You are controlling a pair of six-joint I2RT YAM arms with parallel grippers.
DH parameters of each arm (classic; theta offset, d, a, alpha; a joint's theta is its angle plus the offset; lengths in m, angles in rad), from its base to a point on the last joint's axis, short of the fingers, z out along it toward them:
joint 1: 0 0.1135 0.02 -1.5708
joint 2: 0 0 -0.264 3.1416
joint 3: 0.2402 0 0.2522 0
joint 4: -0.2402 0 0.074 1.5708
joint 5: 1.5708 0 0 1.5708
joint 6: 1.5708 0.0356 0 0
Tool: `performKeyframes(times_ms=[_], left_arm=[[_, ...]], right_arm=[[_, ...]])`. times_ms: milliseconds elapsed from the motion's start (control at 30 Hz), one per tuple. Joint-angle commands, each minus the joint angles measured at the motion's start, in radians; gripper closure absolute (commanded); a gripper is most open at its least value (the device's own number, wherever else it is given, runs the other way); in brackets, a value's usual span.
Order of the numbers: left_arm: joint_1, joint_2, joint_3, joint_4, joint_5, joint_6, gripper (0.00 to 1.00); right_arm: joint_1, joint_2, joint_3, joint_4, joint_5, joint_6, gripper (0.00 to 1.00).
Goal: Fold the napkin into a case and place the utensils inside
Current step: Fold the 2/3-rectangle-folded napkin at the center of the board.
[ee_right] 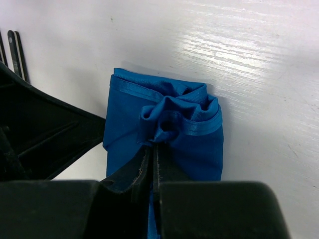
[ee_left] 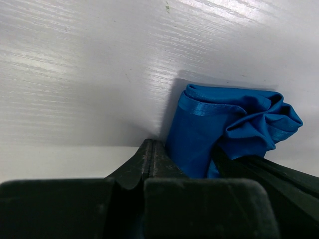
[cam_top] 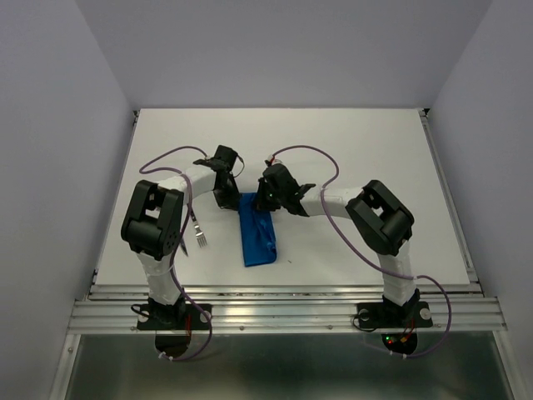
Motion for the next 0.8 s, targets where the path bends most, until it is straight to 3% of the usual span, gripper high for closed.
performKeyframes(times_ms=[0,767], left_arm=[[-0.015,-0.013,-0.01,-0.002,0.009,-0.011,1.0],[-0.069,0.03,0.023,0.007,0.023,-0.034,1.0]], right_arm=[[0.009,-0.03,0.002,-0.077,0.045,-0.034,0.99],[0.009,-0.094,0.048,-0.126,0.048,-0.057,0.99]])
